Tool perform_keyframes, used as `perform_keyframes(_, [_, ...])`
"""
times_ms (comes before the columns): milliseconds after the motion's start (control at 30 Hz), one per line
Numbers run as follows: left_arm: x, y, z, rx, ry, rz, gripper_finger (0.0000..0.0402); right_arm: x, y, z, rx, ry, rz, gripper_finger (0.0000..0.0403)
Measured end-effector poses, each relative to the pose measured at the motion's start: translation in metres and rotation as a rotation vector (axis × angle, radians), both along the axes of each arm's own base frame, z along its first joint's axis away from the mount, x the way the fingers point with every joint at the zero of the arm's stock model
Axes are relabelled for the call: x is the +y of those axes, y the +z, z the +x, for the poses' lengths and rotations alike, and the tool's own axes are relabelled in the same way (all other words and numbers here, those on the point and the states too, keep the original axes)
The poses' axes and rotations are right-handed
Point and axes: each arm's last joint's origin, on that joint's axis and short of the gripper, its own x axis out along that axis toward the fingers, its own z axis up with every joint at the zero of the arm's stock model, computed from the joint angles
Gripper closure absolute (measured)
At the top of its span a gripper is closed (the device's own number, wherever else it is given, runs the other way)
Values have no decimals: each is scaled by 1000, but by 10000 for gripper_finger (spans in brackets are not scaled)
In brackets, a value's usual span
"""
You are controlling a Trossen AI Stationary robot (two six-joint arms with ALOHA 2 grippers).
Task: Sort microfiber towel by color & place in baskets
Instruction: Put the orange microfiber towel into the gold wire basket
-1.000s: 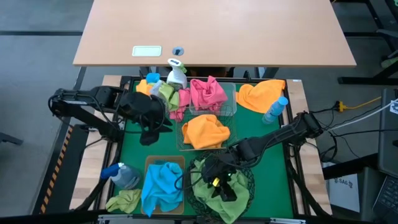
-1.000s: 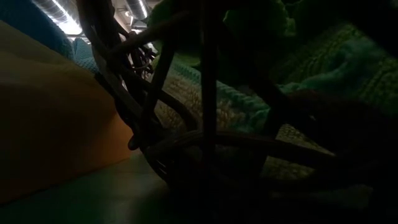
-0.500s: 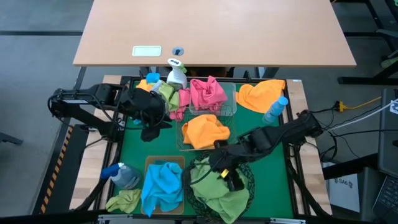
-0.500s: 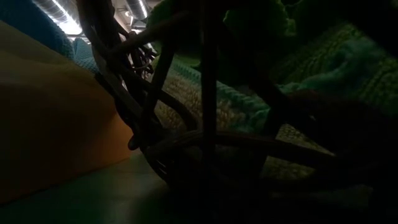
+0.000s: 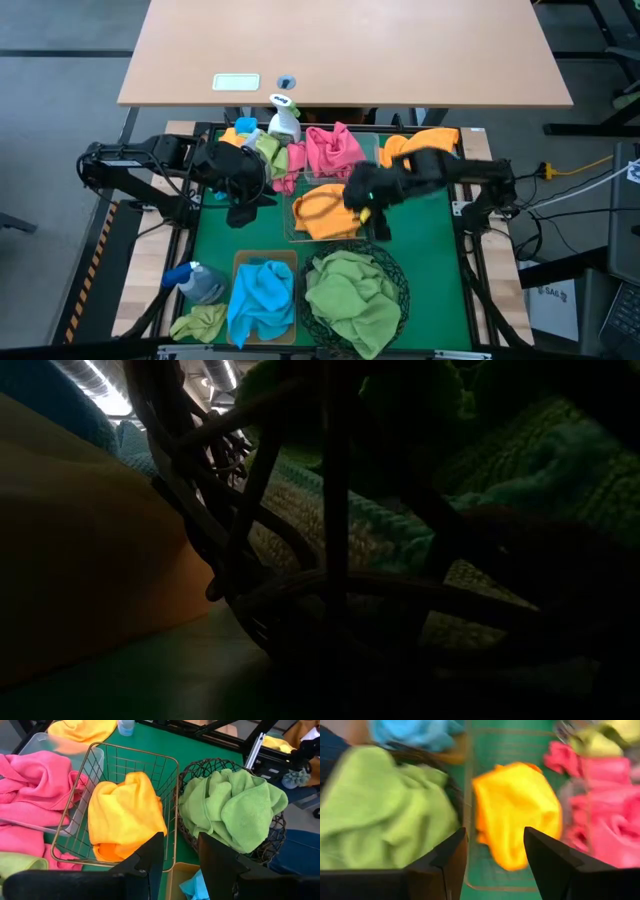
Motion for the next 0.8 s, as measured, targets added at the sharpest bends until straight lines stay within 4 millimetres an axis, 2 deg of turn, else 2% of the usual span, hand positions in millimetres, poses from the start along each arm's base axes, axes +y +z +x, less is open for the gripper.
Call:
perform_keyframes(300, [0,0,0,0,0,0,288,-87,-15,0,101,-120,-109,207])
perform_keyframes(500, [1,0,0,-2,34,29,288,-153,-27,1,45,-172,-108,207])
perform_keyframes(667, [2,0,0,-5,66,57,288,-211,-45,-4,-30,-296,-112,207])
perform_keyframes(800, [3,0,0,-5,72,62,288,-247,-68,-11,-42,-391,-118,207])
